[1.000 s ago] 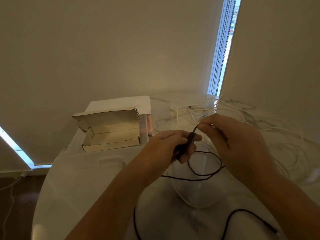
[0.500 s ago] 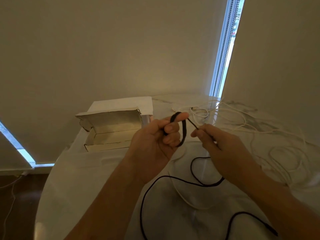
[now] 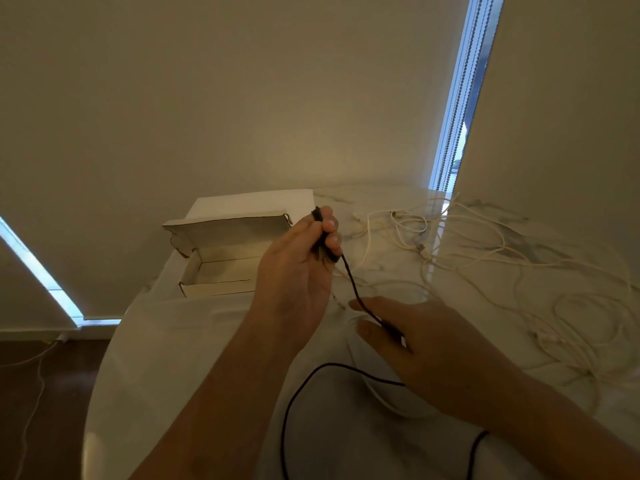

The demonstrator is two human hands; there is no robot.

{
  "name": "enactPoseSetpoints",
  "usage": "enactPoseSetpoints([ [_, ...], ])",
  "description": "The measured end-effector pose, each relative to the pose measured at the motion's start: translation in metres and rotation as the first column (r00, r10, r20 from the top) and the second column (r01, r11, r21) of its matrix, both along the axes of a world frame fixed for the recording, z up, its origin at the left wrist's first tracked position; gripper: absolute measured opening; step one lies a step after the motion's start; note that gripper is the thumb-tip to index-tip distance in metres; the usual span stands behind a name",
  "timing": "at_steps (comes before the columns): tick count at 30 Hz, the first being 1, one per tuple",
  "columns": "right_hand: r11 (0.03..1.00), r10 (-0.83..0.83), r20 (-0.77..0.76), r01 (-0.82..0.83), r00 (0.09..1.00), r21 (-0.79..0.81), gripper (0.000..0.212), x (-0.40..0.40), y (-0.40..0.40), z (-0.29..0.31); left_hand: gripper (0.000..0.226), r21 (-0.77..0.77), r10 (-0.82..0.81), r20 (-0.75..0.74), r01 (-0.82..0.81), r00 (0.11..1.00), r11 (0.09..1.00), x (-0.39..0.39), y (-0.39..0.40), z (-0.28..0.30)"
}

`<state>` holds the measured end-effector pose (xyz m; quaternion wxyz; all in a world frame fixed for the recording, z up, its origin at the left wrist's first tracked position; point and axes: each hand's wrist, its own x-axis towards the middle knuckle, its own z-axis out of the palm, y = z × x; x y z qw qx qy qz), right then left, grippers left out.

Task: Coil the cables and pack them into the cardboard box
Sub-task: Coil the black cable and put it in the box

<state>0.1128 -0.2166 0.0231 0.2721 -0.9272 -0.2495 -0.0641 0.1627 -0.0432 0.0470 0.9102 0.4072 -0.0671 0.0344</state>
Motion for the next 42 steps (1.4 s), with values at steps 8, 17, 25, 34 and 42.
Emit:
enactPoseSetpoints([
  [8, 0.988, 0.085, 0.129, -0.068, 0.988, -0.137, 0.022, -0.01, -0.003, 0.016, 0.022, 0.247, 0.08, 0.034, -0.086, 0.996, 0.965, 0.002, -0.011, -0.009],
  [17, 0.989, -0.135, 0.365, 0.149, 0.921, -0.01, 0.015, 0.005, -0.025, 0.027, 0.03, 0.737, -0.239, -0.038, 0.188, 0.97, 0.649, -0.012, -0.018, -0.011],
  [25, 0.986, -0.166, 0.381, 0.16, 0.909, 0.048, 0.033, 0.03, -0.047, 0.028, 0.041, 0.602, -0.363, -0.111, 0.353, 0.925, 0.717, -0.015, -0.016, -0.004],
  [34, 0.975, -0.211, 0.301, 0.179, 0.93, 0.13, 0.042, 0.042, -0.054, 0.019, 0.035, 0.054, -0.46, -0.101, 0.467, 0.882, 0.883, -0.012, 0.0, 0.007],
  [42, 0.993, -0.116, 0.152, 0.114, 0.982, 0.019, 0.029, 0.034, -0.032, 0.006, 0.038, -0.206, -0.369, -0.011, 0.359, 0.93, 0.911, -0.006, 0.007, 0.007],
])
